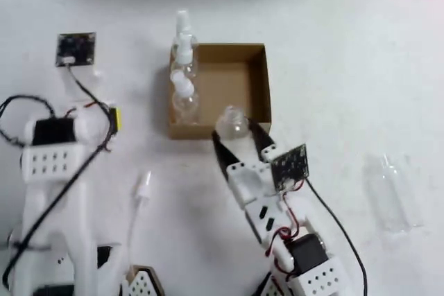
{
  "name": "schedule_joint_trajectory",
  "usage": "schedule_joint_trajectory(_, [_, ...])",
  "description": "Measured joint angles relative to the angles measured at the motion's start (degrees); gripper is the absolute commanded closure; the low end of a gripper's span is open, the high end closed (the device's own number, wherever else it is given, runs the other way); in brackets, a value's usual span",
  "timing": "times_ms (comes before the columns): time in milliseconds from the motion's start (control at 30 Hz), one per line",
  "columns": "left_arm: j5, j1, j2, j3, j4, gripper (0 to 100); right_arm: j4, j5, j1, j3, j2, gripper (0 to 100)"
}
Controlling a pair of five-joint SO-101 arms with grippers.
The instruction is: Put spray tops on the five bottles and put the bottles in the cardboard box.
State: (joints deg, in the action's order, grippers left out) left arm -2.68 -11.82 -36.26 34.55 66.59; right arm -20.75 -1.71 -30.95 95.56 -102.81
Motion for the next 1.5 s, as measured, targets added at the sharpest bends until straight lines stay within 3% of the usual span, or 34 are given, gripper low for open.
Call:
schedule_joint_trajectory(267, [-1.4, 0.0, -15.4, 0.1, 0.1, 98, 4.5, 7.0, -17.1, 0.2, 0.0, 98.4])
schedule_joint_trajectory(400, [-5.8, 0.0, -22.9, 0.1, -1.8, 98, 5.4, 8.0, -21.1, 0.3, 0.0, 98.4])
schedule_joint_trajectory(700, [-19.6, 0.0, -33.2, 0.1, -15.0, 98, -0.1, 8.3, -21.3, 0.8, 0.0, 98.4])
schedule_joint_trajectory(933, [-22.3, 0.0, -35.8, 0.1, -23.6, 98, -5.0, 8.3, -19.8, 0.8, 0.0, 98.4])
schedule_joint_trajectory(1067, [-22.4, 4.3, -37.1, 0.1, -23.5, 98, -5.2, 8.3, -17.9, 0.8, 0.0, 98.4])
schedule_joint_trajectory(1267, [-21.3, 13.3, -39.4, -1.0, -16.9, 98, -5.8, 8.3, -16.8, 0.8, 0.0, 98.4])
schedule_joint_trajectory(1500, [-20.6, 15.1, -38.4, -1.4, -16.2, 98, -6.4, 8.3, -17.1, 0.8, 0.0, 98.4])
